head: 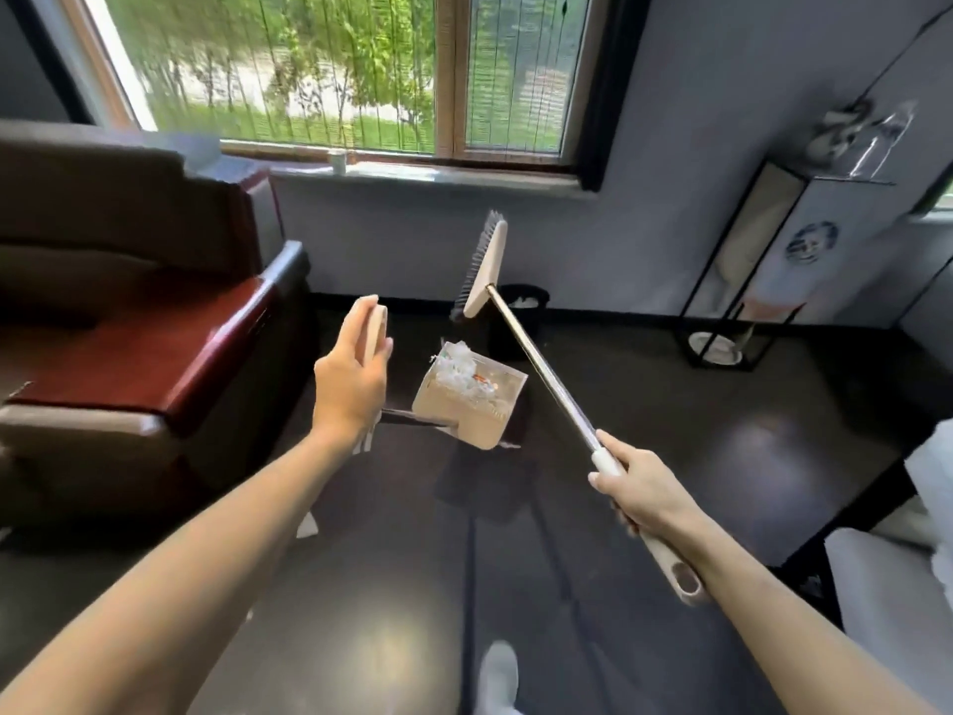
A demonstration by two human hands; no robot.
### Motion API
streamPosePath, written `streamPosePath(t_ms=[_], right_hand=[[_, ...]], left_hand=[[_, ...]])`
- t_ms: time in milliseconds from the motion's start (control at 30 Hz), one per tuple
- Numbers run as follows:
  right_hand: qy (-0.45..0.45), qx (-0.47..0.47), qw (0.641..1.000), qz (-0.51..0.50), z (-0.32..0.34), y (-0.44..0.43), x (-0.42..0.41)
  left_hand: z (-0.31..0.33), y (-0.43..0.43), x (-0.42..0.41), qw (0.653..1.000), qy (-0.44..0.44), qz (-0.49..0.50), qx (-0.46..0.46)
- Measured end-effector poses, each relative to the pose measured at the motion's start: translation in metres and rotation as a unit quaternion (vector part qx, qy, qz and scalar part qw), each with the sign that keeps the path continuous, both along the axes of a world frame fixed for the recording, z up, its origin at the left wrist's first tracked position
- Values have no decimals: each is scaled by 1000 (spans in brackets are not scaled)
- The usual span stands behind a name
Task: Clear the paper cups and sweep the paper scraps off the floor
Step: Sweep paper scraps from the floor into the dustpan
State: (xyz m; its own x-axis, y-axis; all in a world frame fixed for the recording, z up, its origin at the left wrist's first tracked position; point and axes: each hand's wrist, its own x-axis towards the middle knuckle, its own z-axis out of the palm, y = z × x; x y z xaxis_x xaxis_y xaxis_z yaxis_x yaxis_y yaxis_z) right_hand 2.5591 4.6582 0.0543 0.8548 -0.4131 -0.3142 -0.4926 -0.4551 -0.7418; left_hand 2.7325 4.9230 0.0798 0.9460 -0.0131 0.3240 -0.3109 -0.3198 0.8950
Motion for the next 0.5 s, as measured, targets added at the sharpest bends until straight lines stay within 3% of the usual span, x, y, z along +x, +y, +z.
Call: streamPosePath(t_ms=[233,500], right_hand=[[-32,52,997,-51,-39,-71,176],[-62,77,987,-124,-17,-139,350]], left_hand=[[-7,-93,205,998,-16,-58,16],[12,-180,410,993,-52,-99,36]])
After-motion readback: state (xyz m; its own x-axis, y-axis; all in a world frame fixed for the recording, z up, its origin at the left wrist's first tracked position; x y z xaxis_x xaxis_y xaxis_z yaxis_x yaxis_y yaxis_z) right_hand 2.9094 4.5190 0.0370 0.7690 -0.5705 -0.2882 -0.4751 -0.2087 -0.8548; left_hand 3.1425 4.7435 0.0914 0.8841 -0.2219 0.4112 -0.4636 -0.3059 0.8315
